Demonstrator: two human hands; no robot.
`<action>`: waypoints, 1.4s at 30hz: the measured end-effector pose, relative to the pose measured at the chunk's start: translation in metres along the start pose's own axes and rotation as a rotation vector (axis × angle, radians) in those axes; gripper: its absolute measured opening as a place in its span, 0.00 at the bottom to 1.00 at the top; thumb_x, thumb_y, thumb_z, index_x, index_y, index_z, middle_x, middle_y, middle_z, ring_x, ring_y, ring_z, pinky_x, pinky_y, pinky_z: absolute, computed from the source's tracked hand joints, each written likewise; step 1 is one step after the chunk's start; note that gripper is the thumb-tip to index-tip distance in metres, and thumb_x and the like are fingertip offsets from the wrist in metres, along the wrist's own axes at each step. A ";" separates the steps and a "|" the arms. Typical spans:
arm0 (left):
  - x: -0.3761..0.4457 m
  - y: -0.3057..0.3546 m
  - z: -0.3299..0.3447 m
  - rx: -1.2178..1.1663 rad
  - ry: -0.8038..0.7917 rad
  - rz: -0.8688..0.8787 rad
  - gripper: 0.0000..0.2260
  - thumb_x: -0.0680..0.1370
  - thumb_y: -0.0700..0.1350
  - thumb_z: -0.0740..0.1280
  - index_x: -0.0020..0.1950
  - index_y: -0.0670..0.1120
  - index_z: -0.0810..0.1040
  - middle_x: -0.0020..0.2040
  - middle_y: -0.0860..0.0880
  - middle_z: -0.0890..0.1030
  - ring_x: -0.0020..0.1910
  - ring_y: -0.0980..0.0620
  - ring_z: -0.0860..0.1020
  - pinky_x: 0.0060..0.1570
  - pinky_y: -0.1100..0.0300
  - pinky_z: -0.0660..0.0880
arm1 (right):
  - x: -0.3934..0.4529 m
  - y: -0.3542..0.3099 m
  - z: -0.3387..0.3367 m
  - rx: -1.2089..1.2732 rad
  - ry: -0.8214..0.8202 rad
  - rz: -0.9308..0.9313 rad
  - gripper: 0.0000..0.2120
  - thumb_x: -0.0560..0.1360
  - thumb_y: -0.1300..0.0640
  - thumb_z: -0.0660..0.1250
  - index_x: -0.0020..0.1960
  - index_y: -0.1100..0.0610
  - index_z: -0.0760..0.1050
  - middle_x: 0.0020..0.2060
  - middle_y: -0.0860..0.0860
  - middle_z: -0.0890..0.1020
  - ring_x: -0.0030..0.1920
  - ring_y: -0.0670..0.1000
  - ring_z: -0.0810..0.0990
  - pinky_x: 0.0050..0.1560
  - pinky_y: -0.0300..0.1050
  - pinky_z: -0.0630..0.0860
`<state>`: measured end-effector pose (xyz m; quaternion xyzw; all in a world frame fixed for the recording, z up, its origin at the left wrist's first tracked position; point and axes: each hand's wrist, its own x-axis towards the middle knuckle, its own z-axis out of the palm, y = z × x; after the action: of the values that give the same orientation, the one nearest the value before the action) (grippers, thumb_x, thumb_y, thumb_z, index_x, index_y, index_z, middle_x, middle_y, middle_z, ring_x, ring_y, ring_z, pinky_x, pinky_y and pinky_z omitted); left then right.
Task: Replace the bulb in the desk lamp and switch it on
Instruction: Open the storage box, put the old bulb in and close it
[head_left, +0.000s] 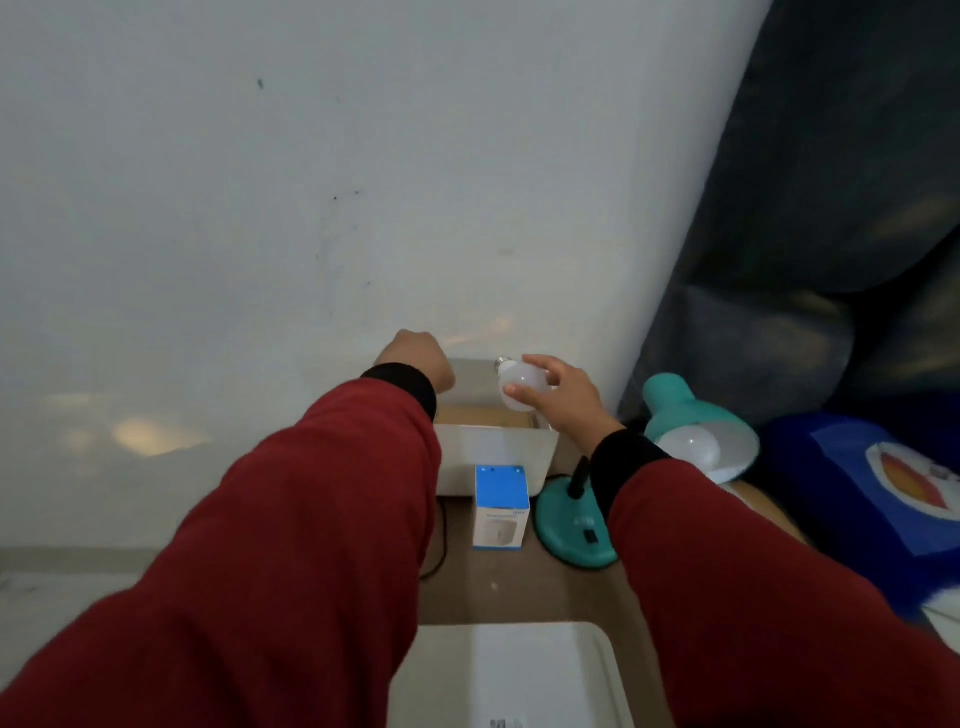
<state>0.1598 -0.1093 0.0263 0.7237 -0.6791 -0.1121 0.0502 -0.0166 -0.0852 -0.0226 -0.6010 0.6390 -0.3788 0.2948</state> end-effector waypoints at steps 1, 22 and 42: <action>0.011 0.001 -0.001 -0.003 -0.002 -0.010 0.18 0.77 0.45 0.64 0.63 0.38 0.73 0.64 0.40 0.73 0.59 0.42 0.77 0.50 0.58 0.74 | 0.011 0.000 0.001 -0.010 -0.014 0.006 0.25 0.70 0.51 0.74 0.66 0.52 0.74 0.58 0.52 0.77 0.58 0.51 0.75 0.60 0.41 0.71; 0.131 -0.003 0.074 0.138 -0.074 -0.002 0.16 0.76 0.46 0.62 0.62 0.41 0.75 0.60 0.43 0.78 0.60 0.44 0.76 0.57 0.58 0.73 | 0.121 0.063 0.070 -0.121 -0.368 0.203 0.24 0.68 0.59 0.76 0.63 0.55 0.75 0.58 0.54 0.77 0.53 0.51 0.75 0.57 0.43 0.73; 0.112 0.002 0.060 0.173 -0.094 -0.025 0.16 0.76 0.45 0.63 0.63 0.41 0.73 0.61 0.43 0.75 0.59 0.45 0.76 0.50 0.59 0.74 | 0.112 -0.003 0.038 -0.980 -0.445 0.032 0.24 0.74 0.49 0.69 0.67 0.57 0.73 0.63 0.54 0.77 0.62 0.56 0.77 0.53 0.46 0.73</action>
<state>0.1500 -0.2161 -0.0425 0.7276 -0.6788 -0.0875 -0.0458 0.0051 -0.2010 -0.0314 -0.7241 0.6720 0.1049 0.1140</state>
